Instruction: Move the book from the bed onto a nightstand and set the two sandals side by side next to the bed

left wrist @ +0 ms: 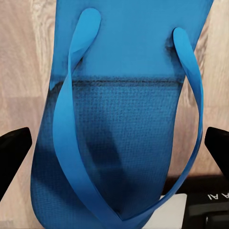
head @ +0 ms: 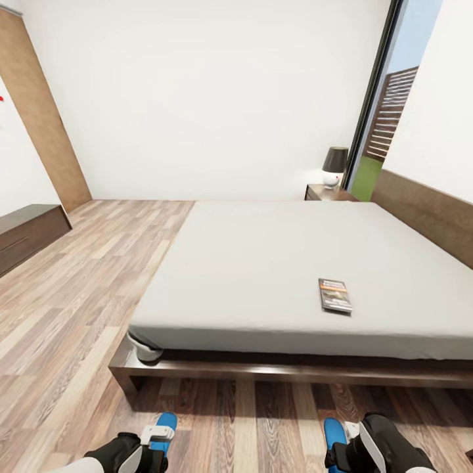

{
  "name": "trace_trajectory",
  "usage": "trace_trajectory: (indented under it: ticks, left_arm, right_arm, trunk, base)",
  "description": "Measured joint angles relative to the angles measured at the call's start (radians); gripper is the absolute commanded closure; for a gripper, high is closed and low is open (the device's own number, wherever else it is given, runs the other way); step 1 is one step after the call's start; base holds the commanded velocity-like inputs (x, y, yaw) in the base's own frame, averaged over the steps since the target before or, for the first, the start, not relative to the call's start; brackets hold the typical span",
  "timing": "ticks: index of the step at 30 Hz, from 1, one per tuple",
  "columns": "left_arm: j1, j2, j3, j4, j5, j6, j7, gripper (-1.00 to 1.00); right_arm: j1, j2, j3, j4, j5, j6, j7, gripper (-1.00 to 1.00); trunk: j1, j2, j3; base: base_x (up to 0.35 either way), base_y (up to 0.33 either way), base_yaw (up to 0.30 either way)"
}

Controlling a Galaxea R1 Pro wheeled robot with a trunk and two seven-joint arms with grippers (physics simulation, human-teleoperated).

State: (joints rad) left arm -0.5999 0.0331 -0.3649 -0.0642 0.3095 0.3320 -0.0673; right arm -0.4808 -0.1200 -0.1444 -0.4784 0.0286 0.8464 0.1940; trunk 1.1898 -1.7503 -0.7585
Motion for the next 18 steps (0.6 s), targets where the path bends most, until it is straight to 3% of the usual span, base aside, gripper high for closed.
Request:
trace_trajectory:
  ticks: [10,18]
  left_arm:
    - [0.000,-0.001,0.002,-0.002,0.001,0.000,0.001,1.00]
    - [0.000,-0.001,0.002,-0.003,0.001,-0.001,0.001,1.00]
  right_arm:
    - [0.000,-0.001,0.001,-0.029,-0.002,0.009,0.002,1.00]
    - [0.008,-0.010,0.003,-0.139,-0.003,0.077,0.017,1.00]
  trunk:
    - [0.038,-0.070,-0.031]
    - [0.069,-0.126,-0.056]
  base:
    - [0.000,0.000,0.000]
    - [0.000,0.000,0.000]
